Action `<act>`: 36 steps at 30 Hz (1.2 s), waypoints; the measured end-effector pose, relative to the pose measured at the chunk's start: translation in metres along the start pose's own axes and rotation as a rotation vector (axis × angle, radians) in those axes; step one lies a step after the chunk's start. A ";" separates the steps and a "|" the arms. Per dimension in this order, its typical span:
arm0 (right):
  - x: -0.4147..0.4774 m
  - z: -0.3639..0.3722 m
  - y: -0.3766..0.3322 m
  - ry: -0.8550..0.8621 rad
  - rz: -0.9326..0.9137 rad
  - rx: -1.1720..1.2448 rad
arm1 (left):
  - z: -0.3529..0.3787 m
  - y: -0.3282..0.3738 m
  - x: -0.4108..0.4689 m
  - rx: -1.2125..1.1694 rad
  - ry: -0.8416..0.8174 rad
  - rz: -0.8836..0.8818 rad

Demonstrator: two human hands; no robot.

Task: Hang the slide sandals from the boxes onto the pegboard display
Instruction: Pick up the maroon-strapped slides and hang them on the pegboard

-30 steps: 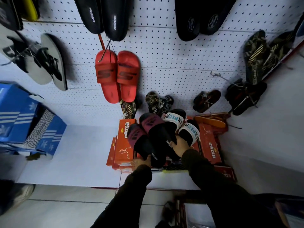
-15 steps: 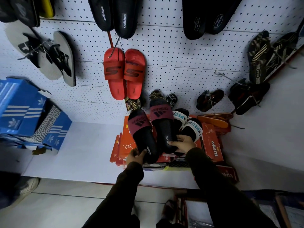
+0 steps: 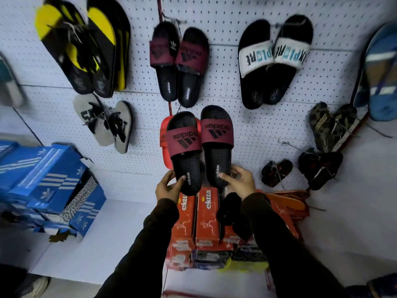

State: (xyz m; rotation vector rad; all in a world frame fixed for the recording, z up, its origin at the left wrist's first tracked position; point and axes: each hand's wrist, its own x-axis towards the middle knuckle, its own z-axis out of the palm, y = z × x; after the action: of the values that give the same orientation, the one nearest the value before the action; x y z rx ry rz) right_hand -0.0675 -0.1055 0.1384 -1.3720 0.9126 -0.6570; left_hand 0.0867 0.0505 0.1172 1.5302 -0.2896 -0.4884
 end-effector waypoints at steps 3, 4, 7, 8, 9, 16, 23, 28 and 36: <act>0.005 0.017 -0.039 0.024 -0.112 0.017 | -0.006 0.036 0.015 -0.014 -0.003 0.075; 0.006 0.022 -0.052 0.031 -0.149 0.021 | -0.009 0.048 0.020 -0.025 0.000 0.106; 0.014 0.038 -0.087 0.038 -0.251 0.036 | -0.018 0.086 0.038 -0.057 0.016 0.198; 0.017 0.044 -0.100 0.037 -0.271 0.051 | -0.021 0.100 0.045 -0.061 0.024 0.228; 0.018 0.049 -0.111 0.036 -0.286 0.062 | -0.025 0.112 0.051 -0.065 0.029 0.260; 0.043 0.080 -0.184 0.060 -0.406 0.087 | -0.041 0.196 0.093 -0.043 0.079 0.434; 0.072 0.100 -0.231 0.032 -0.385 0.174 | -0.043 0.252 0.137 -0.020 0.053 0.474; 0.085 0.110 -0.221 0.025 -0.294 0.167 | -0.034 0.240 0.163 -0.037 0.033 0.338; 0.099 0.123 -0.175 0.110 -0.238 0.065 | -0.029 0.193 0.168 0.047 0.042 0.246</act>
State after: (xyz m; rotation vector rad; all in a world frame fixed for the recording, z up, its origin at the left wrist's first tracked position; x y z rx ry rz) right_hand 0.1077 -0.1441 0.2904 -1.4090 0.8132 -0.9433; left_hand 0.2709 -0.0092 0.2869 1.5239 -0.4533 -0.2566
